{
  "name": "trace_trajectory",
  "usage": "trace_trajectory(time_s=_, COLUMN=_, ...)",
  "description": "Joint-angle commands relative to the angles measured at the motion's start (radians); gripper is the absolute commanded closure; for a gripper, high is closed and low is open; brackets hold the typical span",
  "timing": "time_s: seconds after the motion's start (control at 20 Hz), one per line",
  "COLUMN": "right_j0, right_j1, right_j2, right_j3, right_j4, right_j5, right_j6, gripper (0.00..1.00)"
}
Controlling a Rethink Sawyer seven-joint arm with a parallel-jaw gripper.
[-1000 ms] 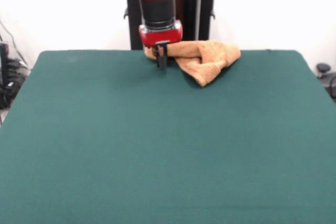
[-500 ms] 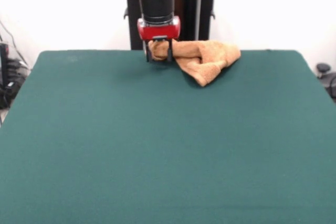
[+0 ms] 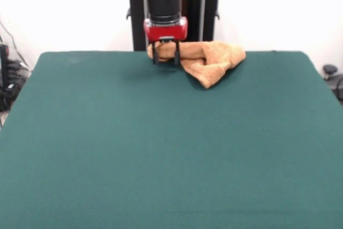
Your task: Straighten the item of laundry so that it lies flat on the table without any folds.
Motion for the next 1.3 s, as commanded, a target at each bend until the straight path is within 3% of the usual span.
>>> trace_trajectory(time_s=0.05, right_j0=0.094, right_j1=0.061, right_j2=0.006, right_j3=0.027, right_j4=0.133, right_j5=-0.080, right_j6=0.236, gripper=0.00)
trace_trajectory(time_s=0.6, right_j0=0.170, right_j1=-0.067, right_j2=0.028, right_j3=0.151, right_j4=0.320, right_j5=-0.016, right_j6=0.245, gripper=0.00)
trace_trajectory(time_s=0.75, right_j0=0.192, right_j1=-0.064, right_j2=0.034, right_j3=0.163, right_j4=0.361, right_j5=-0.040, right_j6=0.251, gripper=0.00)
trace_trajectory(time_s=1.1, right_j0=0.297, right_j1=0.223, right_j2=-0.041, right_j3=0.046, right_j4=0.414, right_j5=-0.378, right_j6=0.269, gripper=0.00)
trace_trajectory(time_s=1.3, right_j0=0.329, right_j1=0.328, right_j2=-0.060, right_j3=0.002, right_j4=0.450, right_j5=-0.509, right_j6=0.257, gripper=0.00)
